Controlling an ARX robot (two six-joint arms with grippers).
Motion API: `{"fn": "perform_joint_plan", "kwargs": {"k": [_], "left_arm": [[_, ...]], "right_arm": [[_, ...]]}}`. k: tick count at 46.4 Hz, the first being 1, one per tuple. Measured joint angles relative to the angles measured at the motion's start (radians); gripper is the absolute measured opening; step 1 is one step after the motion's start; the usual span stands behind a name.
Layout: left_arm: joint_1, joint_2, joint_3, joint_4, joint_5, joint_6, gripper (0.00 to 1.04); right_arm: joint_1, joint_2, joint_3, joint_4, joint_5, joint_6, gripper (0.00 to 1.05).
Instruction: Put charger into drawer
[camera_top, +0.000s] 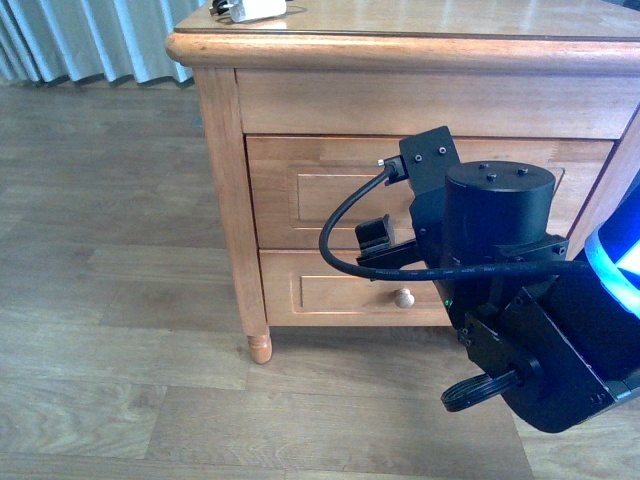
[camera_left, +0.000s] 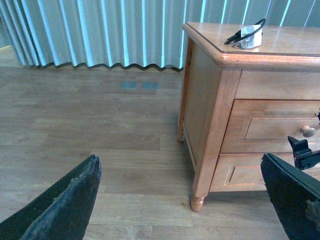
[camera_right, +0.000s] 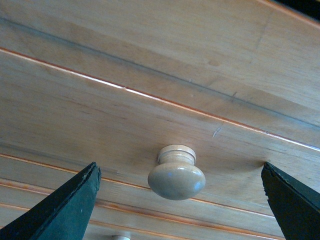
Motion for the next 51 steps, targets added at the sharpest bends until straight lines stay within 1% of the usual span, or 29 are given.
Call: {"fn": "perform_joint_plan", "kwargs": {"k": [2,7,9,13,15,22,23,24,27,30,32,38,51], "left_arm": [[0.0,0.0,0.0,0.0,0.0,0.0,0.99],[0.0,0.0,0.0,0.0,0.0,0.0,0.99],[0.0,0.0,0.0,0.0,0.0,0.0,0.99],[0.0,0.0,0.0,0.0,0.0,0.0,0.99],[0.0,0.0,0.0,0.0,0.0,0.0,0.99],[0.0,0.0,0.0,0.0,0.0,0.0,0.99],[0.0,0.0,0.0,0.0,0.0,0.0,0.99],[0.0,0.0,0.0,0.0,0.0,0.0,0.99],[0.0,0.0,0.0,0.0,0.0,0.0,0.99],[0.0,0.0,0.0,0.0,0.0,0.0,0.99],[0.0,0.0,0.0,0.0,0.0,0.0,0.99],[0.0,0.0,0.0,0.0,0.0,0.0,0.99],[0.0,0.0,0.0,0.0,0.0,0.0,0.99]], "right_arm": [[0.0,0.0,0.0,-0.001,0.0,0.003,0.95],[0.0,0.0,0.003,-0.004,0.006,0.007,0.79],[0.0,0.0,0.003,-0.005,0.006,0.008,0.76],[0.0,0.0,0.003,-0.005,0.007,0.01,0.73],[0.0,0.0,0.004,-0.005,0.007,0.011,0.68],[0.001,0.0,0.005,-0.005,0.008,0.011,0.48],[0.001,0.0,0.006,-0.005,0.005,0.011,0.43],[0.001,0.0,0.006,-0.005,0.003,0.01,0.41],[0.001,0.0,0.008,-0.005,0.003,0.011,0.39],[0.002,0.0,0.009,-0.005,0.003,0.01,0.34],[0.004,0.0,0.01,-0.005,0.003,0.011,0.34],[0.007,0.0,0.011,-0.005,0.007,0.011,0.25],[0.007,0.0,0.004,-0.008,-0.003,0.023,0.25]]}}
